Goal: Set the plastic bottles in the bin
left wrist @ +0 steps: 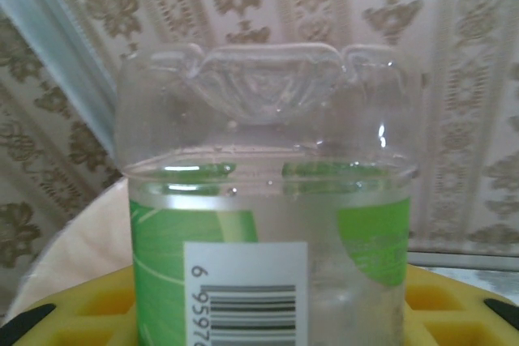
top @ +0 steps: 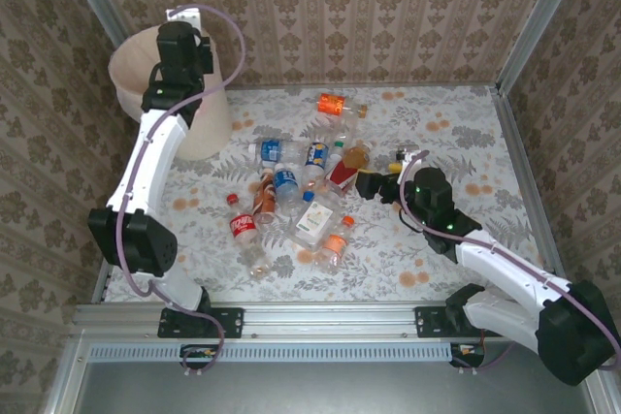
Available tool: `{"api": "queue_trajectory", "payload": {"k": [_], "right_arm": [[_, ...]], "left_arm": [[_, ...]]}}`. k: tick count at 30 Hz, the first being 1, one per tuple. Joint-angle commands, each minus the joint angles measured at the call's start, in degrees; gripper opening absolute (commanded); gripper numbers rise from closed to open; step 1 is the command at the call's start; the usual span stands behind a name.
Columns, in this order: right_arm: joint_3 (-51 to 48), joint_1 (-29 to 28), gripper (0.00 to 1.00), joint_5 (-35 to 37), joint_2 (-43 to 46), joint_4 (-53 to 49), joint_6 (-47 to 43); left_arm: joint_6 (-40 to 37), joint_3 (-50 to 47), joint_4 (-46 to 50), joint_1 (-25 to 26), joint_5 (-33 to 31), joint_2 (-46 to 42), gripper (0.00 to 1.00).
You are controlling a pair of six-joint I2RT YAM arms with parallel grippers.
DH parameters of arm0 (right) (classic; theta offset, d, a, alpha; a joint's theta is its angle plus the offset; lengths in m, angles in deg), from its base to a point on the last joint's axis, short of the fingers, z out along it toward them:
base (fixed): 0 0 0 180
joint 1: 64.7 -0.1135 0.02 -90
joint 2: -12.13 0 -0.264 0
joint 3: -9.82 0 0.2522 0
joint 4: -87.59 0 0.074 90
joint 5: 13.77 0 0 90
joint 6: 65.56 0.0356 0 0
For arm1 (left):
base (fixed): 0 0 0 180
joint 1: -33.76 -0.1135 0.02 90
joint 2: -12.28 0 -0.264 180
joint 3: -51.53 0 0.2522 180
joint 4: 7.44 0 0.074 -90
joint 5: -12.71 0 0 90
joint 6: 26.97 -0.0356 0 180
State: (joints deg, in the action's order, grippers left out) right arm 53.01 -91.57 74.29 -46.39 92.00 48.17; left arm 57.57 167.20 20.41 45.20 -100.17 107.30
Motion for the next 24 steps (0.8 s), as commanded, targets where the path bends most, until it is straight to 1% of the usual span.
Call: {"api": "queue_trajectory", "payload": {"k": [1,7,13,17,20,24], "right_arm": [[-1.27,0.1,1.0,-2.08,1.13,2.3,-0.81],[-1.24,0.15,1.0,-2.05,2.0,1.39,-0.89],[-1.63,0.15,1.0,-1.54,3.46,-0.03,-0.92],[-2.17,0.15,1.0,-0.8,4.29,-0.42,-0.72],[-2.44,0.14,1.0,-0.39,4.73,-0.61,-0.84],[-2.54,0.13,1.0,-0.55,4.73,-0.76,-0.99]], "left_arm": [[-1.61,3.56,-0.83,-2.81,-0.21,1.4,0.44],[-0.57,9.08,0.81,-8.37,3.11,7.75,0.44],[0.29,14.99,3.54,-12.57,7.7,14.02,0.44],[-1.4,18.13,5.41,-13.89,5.12,17.45,0.44],[-2.62,18.7,5.62,-14.84,3.54,19.23,0.46],[-2.29,19.59,6.59,-16.15,-1.91,21.54,0.48]]}}
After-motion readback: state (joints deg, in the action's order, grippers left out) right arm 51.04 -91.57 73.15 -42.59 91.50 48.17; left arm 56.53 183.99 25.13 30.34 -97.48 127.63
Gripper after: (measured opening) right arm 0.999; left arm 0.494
